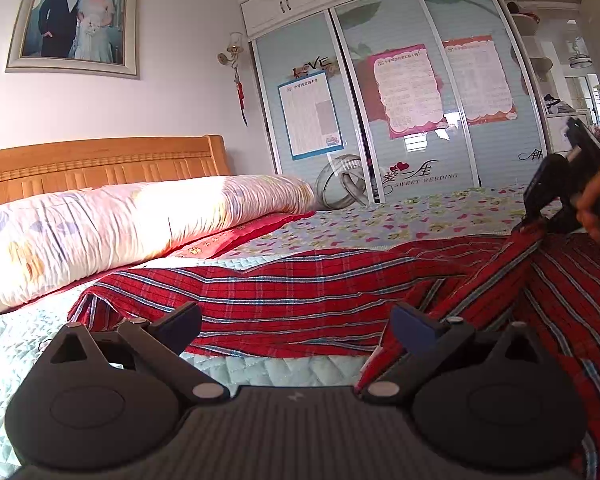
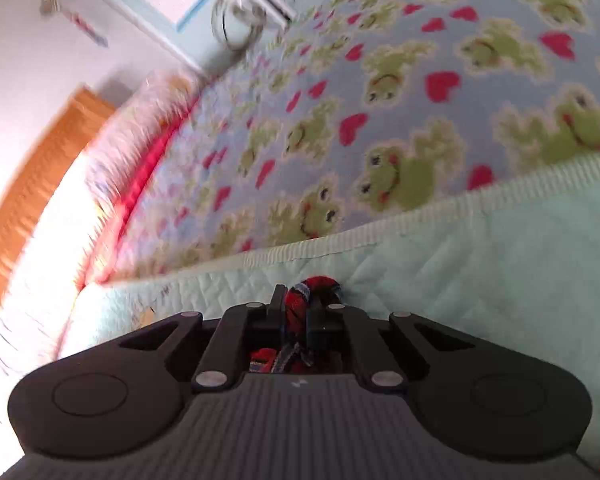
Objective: Fold clothes
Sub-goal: 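Grasp a shirt corner with the right gripper and lift it toward the left gripper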
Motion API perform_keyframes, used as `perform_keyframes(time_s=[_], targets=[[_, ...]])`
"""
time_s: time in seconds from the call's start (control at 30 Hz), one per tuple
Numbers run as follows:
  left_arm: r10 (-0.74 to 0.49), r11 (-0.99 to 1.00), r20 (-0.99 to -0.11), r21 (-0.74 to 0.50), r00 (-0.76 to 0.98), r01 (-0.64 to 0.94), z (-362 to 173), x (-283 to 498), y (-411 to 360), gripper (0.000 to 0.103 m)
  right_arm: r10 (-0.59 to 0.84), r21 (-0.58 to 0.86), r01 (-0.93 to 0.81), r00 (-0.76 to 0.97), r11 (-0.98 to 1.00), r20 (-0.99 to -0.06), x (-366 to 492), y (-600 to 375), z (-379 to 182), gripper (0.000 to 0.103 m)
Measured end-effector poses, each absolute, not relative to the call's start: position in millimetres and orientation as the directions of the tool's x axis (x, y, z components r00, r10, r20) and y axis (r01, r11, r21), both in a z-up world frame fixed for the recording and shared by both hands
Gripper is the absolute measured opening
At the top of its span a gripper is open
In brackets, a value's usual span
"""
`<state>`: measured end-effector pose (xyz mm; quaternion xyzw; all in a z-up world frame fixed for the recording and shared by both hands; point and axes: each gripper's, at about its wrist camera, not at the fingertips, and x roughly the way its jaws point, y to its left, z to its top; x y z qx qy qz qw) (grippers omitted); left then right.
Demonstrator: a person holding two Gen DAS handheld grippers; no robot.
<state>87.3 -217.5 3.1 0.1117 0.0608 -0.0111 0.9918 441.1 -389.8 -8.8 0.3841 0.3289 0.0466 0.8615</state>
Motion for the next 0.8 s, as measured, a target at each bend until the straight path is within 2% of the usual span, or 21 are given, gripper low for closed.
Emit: perform_keyframes(time_s=[0.07,0.13,0.23,0.27,0.3,0.4,0.5,0.6,0.7,0.8], targets=[[-0.009,0.974,-0.121,0.223,0.993,0.036,3,87,-218,0.103,0.325,0.712,0.172,0.801,0.681,-0.503,434,-391,-13,0.007],[-0.009,0.973,-0.119,0.227,0.993,0.036,4,87,-218,0.103,0.328,0.742,0.191,0.807,0.643,-0.491,433,-392,-12,0.014],[-0.008,0.972,-0.119,0.233,0.993,0.036,4,88,-219,0.103,0.312,0.793,0.215,0.836,0.57,-0.451,423,-397,-6,0.038],[-0.008,0.971,-0.118,0.237,0.993,0.036,4,88,-220,0.103,0.297,0.801,0.224,0.846,0.555,-0.442,419,-399,-2,0.049],[-0.007,0.969,-0.118,0.243,0.993,0.036,4,88,-221,0.103,0.274,0.802,0.235,0.856,0.549,-0.439,416,-400,3,0.051],[-0.004,0.964,-0.115,0.264,0.993,0.034,4,88,-224,0.103,0.237,0.792,0.263,0.86,0.552,-0.451,402,-407,14,0.052],[0.0,0.961,-0.113,0.273,0.994,0.031,4,86,-225,0.103,0.29,0.777,0.227,0.837,0.587,-0.464,396,-402,23,0.051],[0.0,0.964,-0.112,0.264,0.994,0.03,4,86,-224,0.103,0.327,0.723,0.209,0.786,0.659,-0.525,405,-394,27,0.051],[-0.002,0.964,-0.112,0.263,0.994,0.031,3,87,-223,0.103,0.327,0.672,0.195,0.757,0.715,-0.566,411,-389,29,0.051],[-0.004,0.965,-0.113,0.26,0.994,0.033,3,87,-223,0.103,0.311,0.648,0.177,0.765,0.741,-0.564,395,-389,33,0.051]])
